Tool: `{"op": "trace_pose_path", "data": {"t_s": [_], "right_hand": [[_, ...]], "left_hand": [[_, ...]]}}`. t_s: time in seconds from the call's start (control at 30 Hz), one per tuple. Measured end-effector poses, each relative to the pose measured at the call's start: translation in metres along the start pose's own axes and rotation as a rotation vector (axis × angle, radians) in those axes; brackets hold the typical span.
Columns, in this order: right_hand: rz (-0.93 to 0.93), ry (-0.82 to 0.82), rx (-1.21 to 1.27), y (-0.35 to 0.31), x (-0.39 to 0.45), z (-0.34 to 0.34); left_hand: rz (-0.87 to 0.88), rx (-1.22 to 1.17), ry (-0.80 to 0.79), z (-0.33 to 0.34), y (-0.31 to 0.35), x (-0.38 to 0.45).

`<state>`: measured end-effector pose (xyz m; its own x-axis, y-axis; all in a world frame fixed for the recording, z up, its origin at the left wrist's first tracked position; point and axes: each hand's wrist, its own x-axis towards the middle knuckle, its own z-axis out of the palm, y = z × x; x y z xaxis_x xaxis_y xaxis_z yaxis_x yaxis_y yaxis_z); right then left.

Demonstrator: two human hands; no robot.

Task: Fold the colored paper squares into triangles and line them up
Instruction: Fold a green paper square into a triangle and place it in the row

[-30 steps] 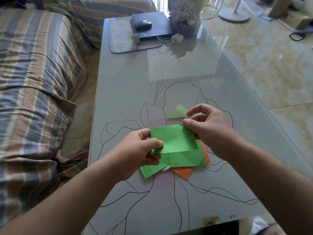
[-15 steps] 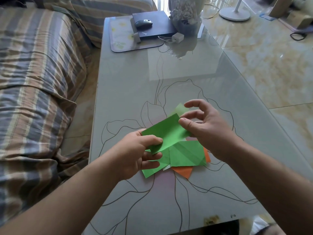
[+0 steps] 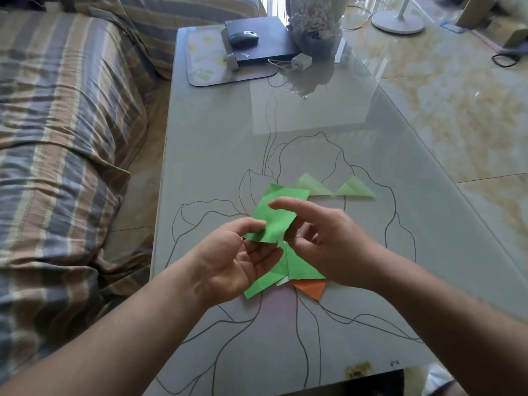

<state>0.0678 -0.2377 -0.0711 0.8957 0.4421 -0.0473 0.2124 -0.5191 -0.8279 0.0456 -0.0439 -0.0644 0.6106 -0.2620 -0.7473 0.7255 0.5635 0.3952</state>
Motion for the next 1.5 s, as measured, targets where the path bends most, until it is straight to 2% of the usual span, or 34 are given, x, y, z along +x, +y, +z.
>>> {"op": "trace_pose_path", "data": {"t_s": [0.13, 0.23, 0.33, 0.47, 0.6, 0.83, 1.03, 1.13, 1.23, 1.37, 1.5], "right_hand": [[0.018, 0.016, 0.083, 0.007, 0.003, -0.003], [0.036, -0.015, 0.180, 0.003, 0.004, -0.011], [0.042, -0.076, 0.283, -0.003, 0.004, -0.018], [0.090, -0.187, 0.430, -0.004, 0.002, -0.021], [0.144, -0.150, 0.541, -0.004, 0.003, -0.021], [0.200, -0.125, 0.540, -0.002, 0.005, -0.024], [0.112, -0.146, 0.576, 0.001, 0.006, -0.017], [0.068, -0.067, 0.533, 0.004, 0.006, -0.013], [0.061, 0.055, 0.369, 0.002, 0.007, -0.016], [0.076, -0.042, 0.320, 0.005, 0.006, -0.022], [0.145, -0.053, 0.488, 0.009, 0.007, -0.018]], "left_hand": [[-0.028, 0.011, -0.069, -0.001, 0.002, -0.001], [-0.082, 0.244, -0.114, 0.000, 0.005, -0.009], [0.034, 0.406, -0.055, -0.001, 0.007, -0.008], [0.192, 0.372, -0.005, -0.001, 0.007, -0.004], [0.232, 0.326, -0.006, 0.003, 0.006, -0.006], [0.249, 0.458, -0.045, 0.004, -0.002, -0.011], [0.182, 0.524, -0.007, 0.004, -0.007, -0.008], [0.206, 0.514, 0.020, 0.004, -0.005, -0.007], [0.280, 0.515, 0.025, 0.002, -0.003, -0.008], [0.339, 0.559, 0.047, 0.001, 0.000, -0.008], [0.350, 0.542, 0.032, 0.001, 0.001, -0.010]]}}
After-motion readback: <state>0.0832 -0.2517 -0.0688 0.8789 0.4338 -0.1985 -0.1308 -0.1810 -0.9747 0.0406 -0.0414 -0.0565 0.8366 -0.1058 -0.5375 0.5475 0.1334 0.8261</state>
